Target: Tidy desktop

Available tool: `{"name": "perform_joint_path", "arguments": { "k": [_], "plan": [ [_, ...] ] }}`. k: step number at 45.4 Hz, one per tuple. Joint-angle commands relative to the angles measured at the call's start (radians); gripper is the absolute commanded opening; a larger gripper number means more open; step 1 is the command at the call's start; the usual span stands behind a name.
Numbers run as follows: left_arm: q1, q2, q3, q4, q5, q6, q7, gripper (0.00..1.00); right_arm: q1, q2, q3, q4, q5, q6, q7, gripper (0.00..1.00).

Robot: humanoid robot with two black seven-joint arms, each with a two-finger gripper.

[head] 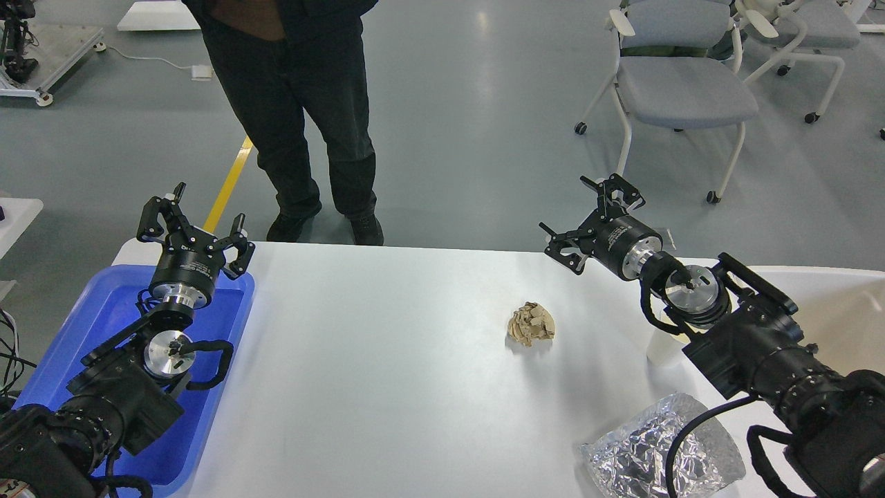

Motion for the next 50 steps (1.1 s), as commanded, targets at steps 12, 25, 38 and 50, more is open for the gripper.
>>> {"name": "perform_joint_path", "arguments": {
  "k": [12, 25, 38, 50],
  "plan": [
    [-0.002, 0.000, 0.002, 0.001, 0.000, 0.000, 0.000, 1.00, 0.004, 0.004, 0.000, 0.004, -0.002, 0.002, 0.000, 1.00],
    [0.000, -0.002, 0.002, 0.001, 0.000, 0.000, 0.000, 1.00, 0.013, 0.002, 0.000, 0.009, -0.029, 0.008, 0.003, 1.00],
    [-0.002, 0.000, 0.002, 0.001, 0.000, 0.000, 0.000, 1.00, 0.058, -0.024, 0.001, 0.020, -0.037, 0.008, 0.002, 1.00],
    [-0.002, 0.000, 0.002, 0.001, 0.000, 0.000, 0.000, 1.00, 0.073, -0.136, -0.005, 0.122, -0.158, -0.001, 0.002, 1.00]
  ]
}}
